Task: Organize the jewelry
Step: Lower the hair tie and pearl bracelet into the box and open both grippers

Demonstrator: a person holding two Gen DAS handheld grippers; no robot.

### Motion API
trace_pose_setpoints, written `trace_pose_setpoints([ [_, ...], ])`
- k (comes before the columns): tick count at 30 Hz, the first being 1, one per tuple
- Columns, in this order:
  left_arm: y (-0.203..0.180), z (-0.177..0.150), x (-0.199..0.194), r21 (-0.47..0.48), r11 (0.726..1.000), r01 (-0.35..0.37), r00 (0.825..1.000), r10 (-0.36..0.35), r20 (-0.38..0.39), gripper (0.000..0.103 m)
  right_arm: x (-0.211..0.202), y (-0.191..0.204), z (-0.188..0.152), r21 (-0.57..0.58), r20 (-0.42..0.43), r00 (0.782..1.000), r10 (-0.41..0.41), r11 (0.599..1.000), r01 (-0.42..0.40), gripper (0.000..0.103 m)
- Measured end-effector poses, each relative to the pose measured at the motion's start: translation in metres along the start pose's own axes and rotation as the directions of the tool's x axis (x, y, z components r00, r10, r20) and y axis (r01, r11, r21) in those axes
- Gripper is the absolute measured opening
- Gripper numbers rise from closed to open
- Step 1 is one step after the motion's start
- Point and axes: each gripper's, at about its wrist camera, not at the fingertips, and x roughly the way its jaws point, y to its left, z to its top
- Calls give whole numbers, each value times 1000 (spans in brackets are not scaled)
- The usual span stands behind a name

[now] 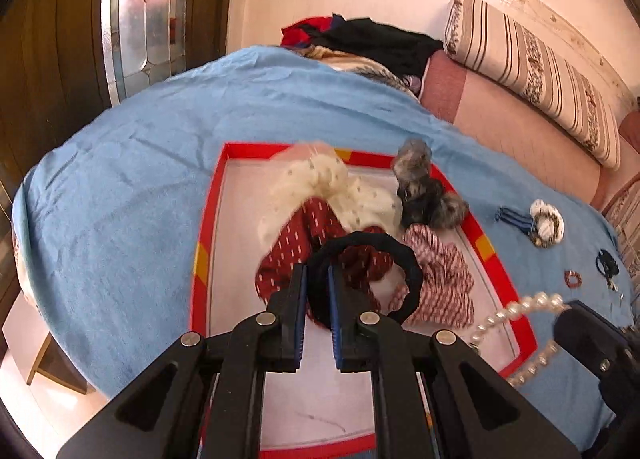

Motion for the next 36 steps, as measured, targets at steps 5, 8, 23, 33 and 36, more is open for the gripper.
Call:
trace_pose_setpoints([
  [5, -2, -11, 7, 16, 1000, -11, 999, 11, -40, 10, 14, -11, -5, 28, -36, 999, -17, 999, 18, 11],
  [8, -3, -14, 11, 28, 999, -29, 998, 30, -52, 10, 19, -19, -7, 42, -49, 998, -34, 998, 36, 11],
  [23, -7, -19, 28, 50, 995, -84, 992, 89, -91, 10, 35, -42, -15, 64, -88, 991, -103, 992, 109, 11],
  [33, -12, -21, 27, 82, 990, -117, 990, 123, -72, 10, 49, -44, -19, 48, -115, 984, -135, 989, 141, 11],
  [36, -14, -21, 27, 85, 989, -121, 989, 127, -69, 10, 52, -44, -21, 41, -125, 982, -144, 988, 150, 12],
])
